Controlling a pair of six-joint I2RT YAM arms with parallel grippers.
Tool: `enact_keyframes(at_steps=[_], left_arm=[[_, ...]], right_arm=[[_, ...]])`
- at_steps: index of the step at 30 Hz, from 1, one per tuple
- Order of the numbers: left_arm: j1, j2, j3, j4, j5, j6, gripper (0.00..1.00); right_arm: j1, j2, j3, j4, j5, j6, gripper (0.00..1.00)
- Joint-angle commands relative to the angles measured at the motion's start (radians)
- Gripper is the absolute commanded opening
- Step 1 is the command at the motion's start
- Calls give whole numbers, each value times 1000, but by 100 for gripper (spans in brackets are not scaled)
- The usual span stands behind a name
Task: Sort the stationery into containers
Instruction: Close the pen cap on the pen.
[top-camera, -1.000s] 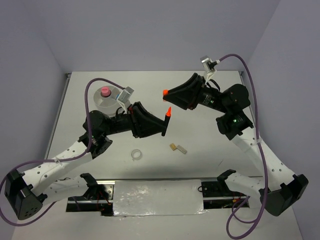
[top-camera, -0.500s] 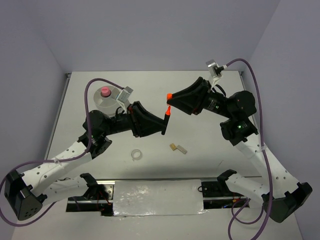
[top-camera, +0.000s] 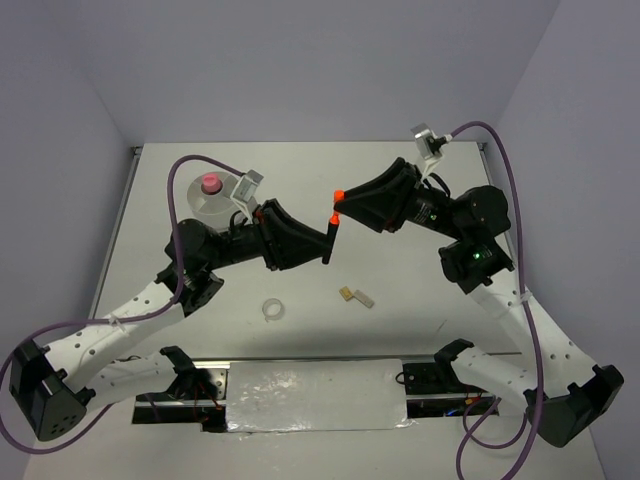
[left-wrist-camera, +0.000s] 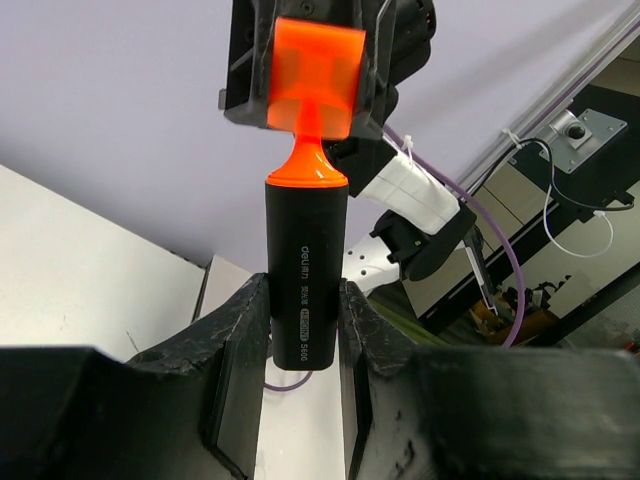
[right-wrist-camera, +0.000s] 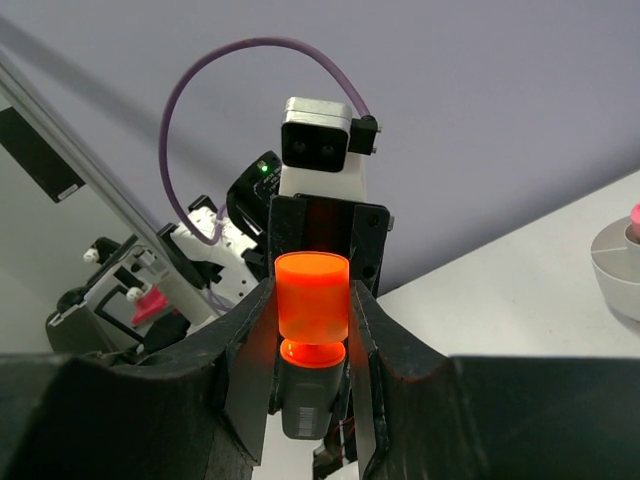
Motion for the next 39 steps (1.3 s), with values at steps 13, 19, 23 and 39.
enact_keyframes(at_steps=[13,19,23,39], left_arm=[[35,21,8,235,10,-71,0],[36,48,46,214,24,-34,0],[35,71,71,194,55,-2,0],[35,14,278,-349,-106,433,0]], right_arm=[[48,-9,-106,266,-2,69,47],[72,9,-115,313,-2,92,54],[74,12,-94,306,-12,91,60],[77,-6,38,-377,170,-446,84]])
